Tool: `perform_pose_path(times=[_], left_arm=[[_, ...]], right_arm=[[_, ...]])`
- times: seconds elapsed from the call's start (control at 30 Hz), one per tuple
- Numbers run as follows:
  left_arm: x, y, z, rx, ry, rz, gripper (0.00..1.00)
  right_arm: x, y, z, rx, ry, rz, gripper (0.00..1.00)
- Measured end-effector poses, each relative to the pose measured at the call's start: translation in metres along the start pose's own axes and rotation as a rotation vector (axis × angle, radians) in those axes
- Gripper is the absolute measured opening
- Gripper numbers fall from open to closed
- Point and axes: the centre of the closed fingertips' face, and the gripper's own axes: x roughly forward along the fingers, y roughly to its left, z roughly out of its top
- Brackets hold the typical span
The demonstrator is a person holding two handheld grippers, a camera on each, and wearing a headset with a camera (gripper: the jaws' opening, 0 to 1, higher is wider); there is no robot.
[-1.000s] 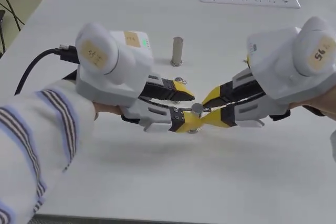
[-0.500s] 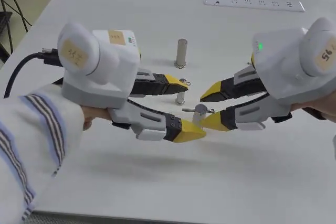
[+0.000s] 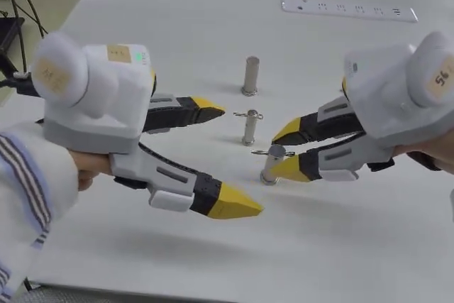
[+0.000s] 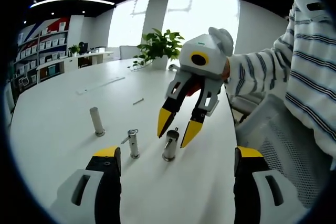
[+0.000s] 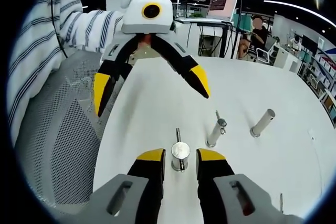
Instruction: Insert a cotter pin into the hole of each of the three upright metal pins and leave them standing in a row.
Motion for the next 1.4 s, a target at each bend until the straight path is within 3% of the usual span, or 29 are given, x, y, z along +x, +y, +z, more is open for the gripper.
perform_pose_path(times=[0.13,0.27,0.6,1.17,1.4], left_arm=[[-0.004,0.006,-0.008,0.008,0.019,0.025,0.98],[-0.005,0.018,-0.016,-0.015,0.02,0.076,0.99],[-0.001,0.015,-0.027,-0.042,0.036,0.072,0.99],[-0.004,0.014,-0.024,-0.034,0.026,0.079,0.99],[-0.005,0.014,-0.024,-0.035,0.033,0.083,0.99]], right_arm=[[0.003,0.002,-0.001,0.001,0.003,0.012,0.19],[0.005,0.002,-0.002,0.015,-0.003,0.019,0.18],[0.009,0.001,-0.004,0.029,0.0,0.026,0.15],[0.009,0.001,-0.003,0.001,-0.01,0.032,0.09],[0.009,0.001,-0.003,0.025,-0.015,0.023,0.09]])
